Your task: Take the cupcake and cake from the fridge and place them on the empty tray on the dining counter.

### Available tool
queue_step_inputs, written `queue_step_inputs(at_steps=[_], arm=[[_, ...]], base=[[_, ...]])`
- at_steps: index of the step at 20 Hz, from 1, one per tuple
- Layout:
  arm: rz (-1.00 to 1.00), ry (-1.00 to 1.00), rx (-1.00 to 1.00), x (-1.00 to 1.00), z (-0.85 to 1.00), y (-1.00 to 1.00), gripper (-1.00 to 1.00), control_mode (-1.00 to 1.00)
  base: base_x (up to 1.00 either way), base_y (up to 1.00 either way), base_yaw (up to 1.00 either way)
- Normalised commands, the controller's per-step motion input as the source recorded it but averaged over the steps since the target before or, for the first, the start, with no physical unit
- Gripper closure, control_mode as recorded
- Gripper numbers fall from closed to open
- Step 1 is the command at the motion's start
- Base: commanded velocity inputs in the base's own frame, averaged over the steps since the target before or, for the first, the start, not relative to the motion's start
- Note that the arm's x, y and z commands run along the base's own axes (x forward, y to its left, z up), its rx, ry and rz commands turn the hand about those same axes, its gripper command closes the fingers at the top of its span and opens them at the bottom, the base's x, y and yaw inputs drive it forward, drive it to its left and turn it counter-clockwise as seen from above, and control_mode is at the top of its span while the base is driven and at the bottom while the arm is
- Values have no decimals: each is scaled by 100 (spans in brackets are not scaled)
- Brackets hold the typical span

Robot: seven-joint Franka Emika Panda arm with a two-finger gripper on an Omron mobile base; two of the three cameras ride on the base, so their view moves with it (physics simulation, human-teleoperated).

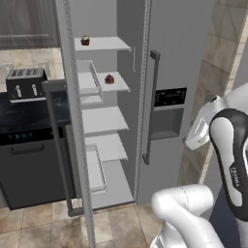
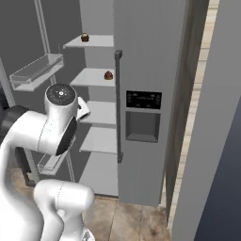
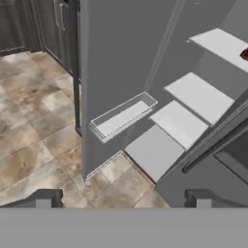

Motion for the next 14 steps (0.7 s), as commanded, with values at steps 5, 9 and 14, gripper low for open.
queue_step_inputs(at_steps=[5, 9, 14], arm=[[-20, -29, -1, -83, -18, 0, -100, -100], [-27, -11, 0, -37, 0, 0, -100, -100], [0, 0, 0, 0, 0, 0, -100, 100]], base=[[0, 0, 0], [0, 0, 0], [3, 11, -22]])
